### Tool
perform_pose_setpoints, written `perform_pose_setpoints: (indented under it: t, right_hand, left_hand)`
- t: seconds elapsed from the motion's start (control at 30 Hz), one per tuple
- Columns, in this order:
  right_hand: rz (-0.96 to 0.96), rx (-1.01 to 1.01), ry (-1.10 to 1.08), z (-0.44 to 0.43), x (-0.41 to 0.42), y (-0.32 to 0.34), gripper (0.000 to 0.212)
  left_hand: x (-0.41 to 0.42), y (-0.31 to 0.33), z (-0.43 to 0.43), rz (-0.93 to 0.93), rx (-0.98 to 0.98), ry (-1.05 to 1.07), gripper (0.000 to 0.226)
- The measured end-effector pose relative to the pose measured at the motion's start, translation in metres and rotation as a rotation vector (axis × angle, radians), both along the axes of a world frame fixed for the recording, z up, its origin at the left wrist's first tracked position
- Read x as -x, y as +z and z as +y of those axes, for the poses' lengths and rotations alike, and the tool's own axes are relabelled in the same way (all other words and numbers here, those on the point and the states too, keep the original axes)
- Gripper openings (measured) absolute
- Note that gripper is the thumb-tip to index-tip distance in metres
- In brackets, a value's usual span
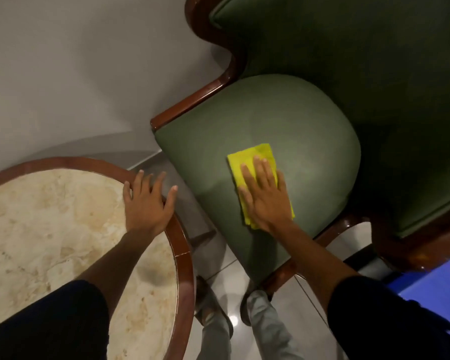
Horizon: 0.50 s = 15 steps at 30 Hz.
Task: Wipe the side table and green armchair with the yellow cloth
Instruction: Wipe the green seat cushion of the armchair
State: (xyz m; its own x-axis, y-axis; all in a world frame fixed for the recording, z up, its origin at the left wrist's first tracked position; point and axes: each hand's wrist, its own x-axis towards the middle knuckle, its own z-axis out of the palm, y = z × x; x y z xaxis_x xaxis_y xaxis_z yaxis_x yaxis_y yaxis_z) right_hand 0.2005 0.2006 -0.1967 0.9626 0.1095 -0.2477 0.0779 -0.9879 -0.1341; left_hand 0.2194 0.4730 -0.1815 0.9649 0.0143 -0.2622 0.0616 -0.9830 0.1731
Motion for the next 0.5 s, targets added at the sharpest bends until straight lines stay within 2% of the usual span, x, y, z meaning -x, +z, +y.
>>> perform_pose_setpoints:
  t: [0.07,0.13,0.2,0.27,0.37,0.43,0.5]
  right_hand:
    - [0.073,-0.027,0.124,-0.022,0.016,0.013,0.061]
    - [0.087,-0.054,0.152,-0.032,0.045,0.027,0.068]
    - [0.125,-0.067,-0.175,-0.028,0.073,0.043,0.084]
    - [0.201,-0.127,-0.538,-0.020,0.089,0.053,0.092]
    - [0.387,-0.340,-0.815,-0.022,0.089,0.057,0.078]
    - [0.564,-0.461,-0.898,-0.034,0.087,0.059,0.065]
    - [0.659,-0.469,-0.907,-0.045,0.091,0.068,0.056]
  left_hand:
    - [-0.005,0.015,-0.027,0.050,0.041,0.017,0.063]
    - [-0.010,0.029,-0.068,0.077,0.169,-0.106,0.061]
    - [-0.013,0.038,-0.109,0.160,0.261,-0.246,0.067]
    - [-0.020,0.044,-0.142,0.302,0.289,-0.272,0.086]
    - [-0.028,0.044,-0.169,0.406,0.255,-0.232,0.102]
    - [-0.034,0.045,-0.176,0.473,0.245,-0.166,0.090]
    - [-0.036,0.049,-0.180,0.601,0.231,-0.183,0.057]
